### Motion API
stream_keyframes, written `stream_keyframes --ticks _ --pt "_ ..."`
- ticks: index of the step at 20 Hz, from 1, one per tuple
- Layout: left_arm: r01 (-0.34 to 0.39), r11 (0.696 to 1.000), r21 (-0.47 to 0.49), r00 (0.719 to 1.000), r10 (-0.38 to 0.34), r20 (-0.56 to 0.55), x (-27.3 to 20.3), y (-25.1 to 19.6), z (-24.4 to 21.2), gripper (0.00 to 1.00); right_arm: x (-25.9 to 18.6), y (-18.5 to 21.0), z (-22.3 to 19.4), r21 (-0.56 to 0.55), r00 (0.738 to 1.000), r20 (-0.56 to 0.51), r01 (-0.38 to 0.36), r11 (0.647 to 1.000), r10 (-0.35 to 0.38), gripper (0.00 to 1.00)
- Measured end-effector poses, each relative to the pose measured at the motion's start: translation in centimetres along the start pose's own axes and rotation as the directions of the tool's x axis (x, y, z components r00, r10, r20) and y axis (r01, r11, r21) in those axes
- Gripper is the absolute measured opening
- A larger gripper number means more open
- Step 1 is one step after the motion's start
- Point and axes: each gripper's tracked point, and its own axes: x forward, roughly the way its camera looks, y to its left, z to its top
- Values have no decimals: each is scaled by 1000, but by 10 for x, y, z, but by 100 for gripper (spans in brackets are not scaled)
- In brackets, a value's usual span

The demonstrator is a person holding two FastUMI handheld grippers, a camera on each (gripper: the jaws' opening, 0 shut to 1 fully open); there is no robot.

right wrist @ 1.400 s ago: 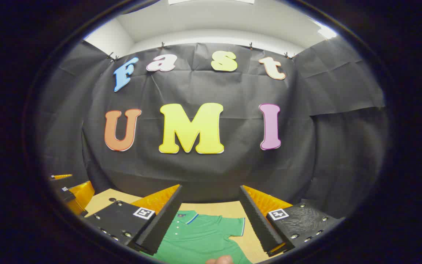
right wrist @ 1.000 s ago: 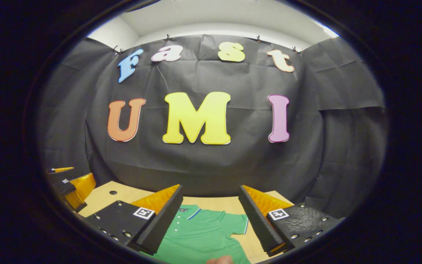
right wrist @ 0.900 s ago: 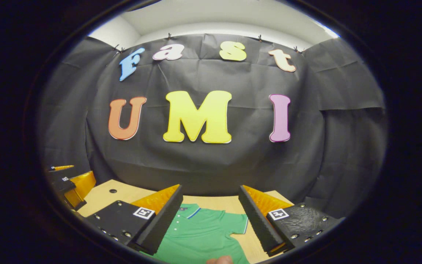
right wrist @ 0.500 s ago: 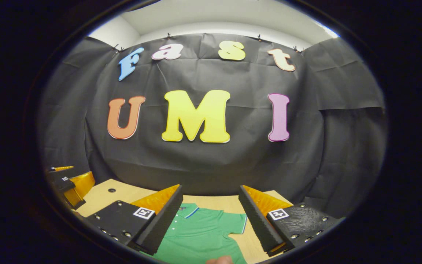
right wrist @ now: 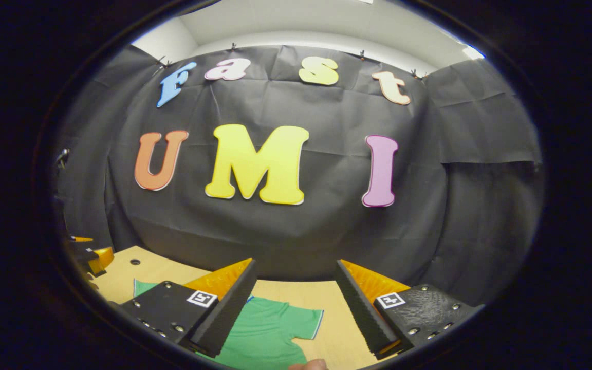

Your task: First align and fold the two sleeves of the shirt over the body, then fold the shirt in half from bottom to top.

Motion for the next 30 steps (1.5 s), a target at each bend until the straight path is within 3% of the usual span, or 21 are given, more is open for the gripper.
stream_keyframes --ticks 6,12,18,30 --pt "-65 996 -66 992 57 -111 63 27 -39 99 26 -46 -12 -19 998 -23 58 998 -58 96" --pt "25 999 -43 995 -21 94 56 -8 26 98 139 -37 -101 10 986 -168 22 1000 -20 96" --pt "69 997 -20 980 -64 188 30 -24 64 98 212 -44 -231 2 921 -387 52 999 -47 96" --pt "89 995 54 963 -100 250 7 -31 94 98 228 -53 -311 -5 842 -536 70 998 -62 96"
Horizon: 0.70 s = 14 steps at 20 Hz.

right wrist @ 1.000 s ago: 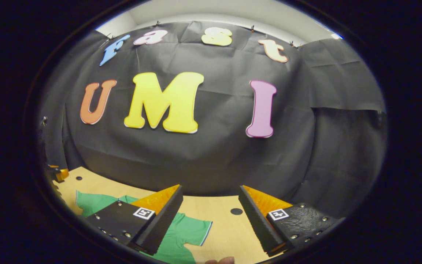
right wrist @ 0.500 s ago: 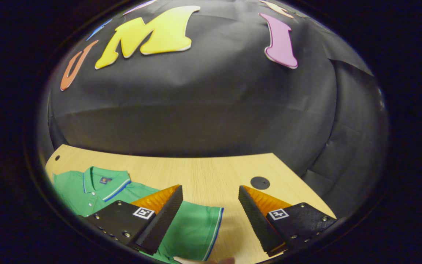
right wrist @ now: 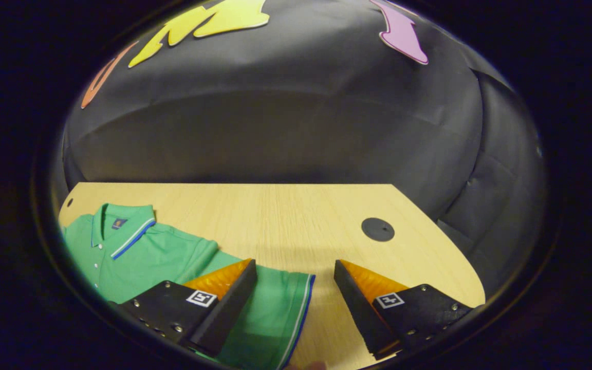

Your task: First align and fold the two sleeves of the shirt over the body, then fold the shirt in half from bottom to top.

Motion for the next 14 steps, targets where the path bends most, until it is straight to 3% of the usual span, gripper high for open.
stream_keyframes --ticks 6,10,11,12,13,14 --pt "12 1000 -4 1000 -12 -2 1 -7 -1 98 8 3 -11 48 996 -71 -45 998 48 88" --pt "25 1000 2 1000 -25 7 1 -14 3 98 5 11 -14 27 995 -91 -42 999 44 55" --pt "25 1000 4 1000 -25 8 2 -14 3 98 2 11 -14 31 994 -102 -30 999 33 35" --pt "22 1000 5 1000 -22 9 2 -13 3 98 0 12 -13 28 994 -108 -10 1000 13 34" --pt "19 1000 5 1000 -19 8 1 -12 4 98 -1 13 -16 19 992 -124 0 1000 2 11" --pt "15 1000 4 1000 -15 8 0 -11 4 98 -2 13 -18 11 992 -128 10 1000 -9 11"
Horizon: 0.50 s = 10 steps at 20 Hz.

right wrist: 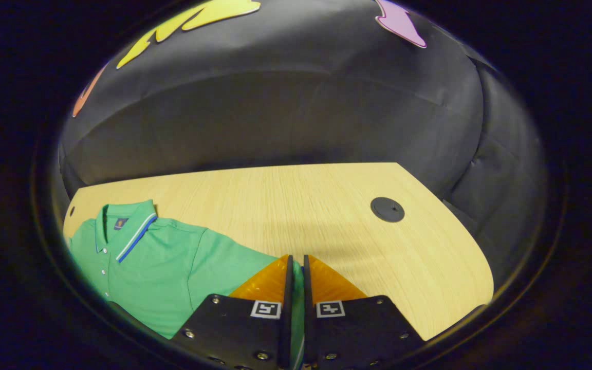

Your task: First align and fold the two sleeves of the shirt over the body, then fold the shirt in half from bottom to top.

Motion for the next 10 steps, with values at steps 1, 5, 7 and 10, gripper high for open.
stream_keyframes --ticks 1,5,7,10 --pt "-4 1000 0 1000 4 0 -1 2 0 98 -1 0 1 -14 1000 -6 4 1000 -4 4" --pt "-18 1000 4 1000 17 7 -4 8 3 98 -5 3 0 -3 1000 -18 -23 1000 23 4" --pt "-22 1000 4 1000 22 9 -5 10 4 98 -4 3 2 6 999 -17 -33 999 33 1" --pt "-26 1000 3 1000 26 11 -8 11 6 98 -9 10 0 -2 998 -26 -62 998 62 1"
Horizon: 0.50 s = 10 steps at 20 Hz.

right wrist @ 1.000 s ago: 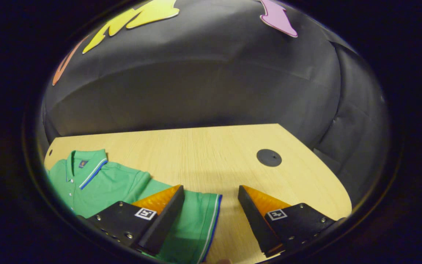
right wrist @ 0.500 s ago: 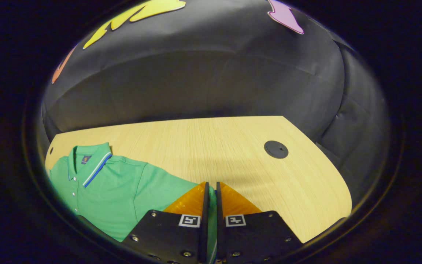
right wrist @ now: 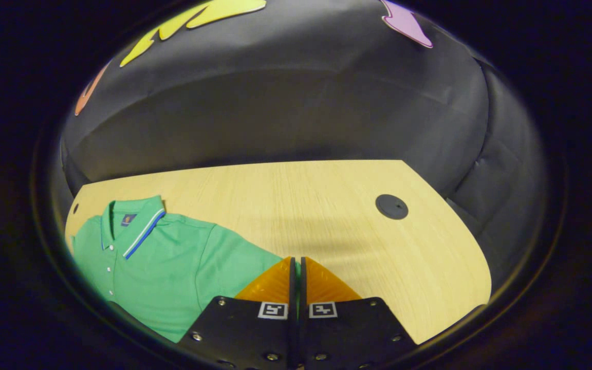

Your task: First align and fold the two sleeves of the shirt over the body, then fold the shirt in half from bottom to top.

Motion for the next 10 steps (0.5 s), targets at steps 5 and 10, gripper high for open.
stream_keyframes --ticks 5,10 --pt "-4 1000 -1 1000 4 6 -2 4 4 98 -10 16 7 6 999 16 -31 1000 31 0" --pt "-12 1000 -11 1000 12 4 -5 8 2 98 -26 50 23 -25 995 56 -85 996 86 0"
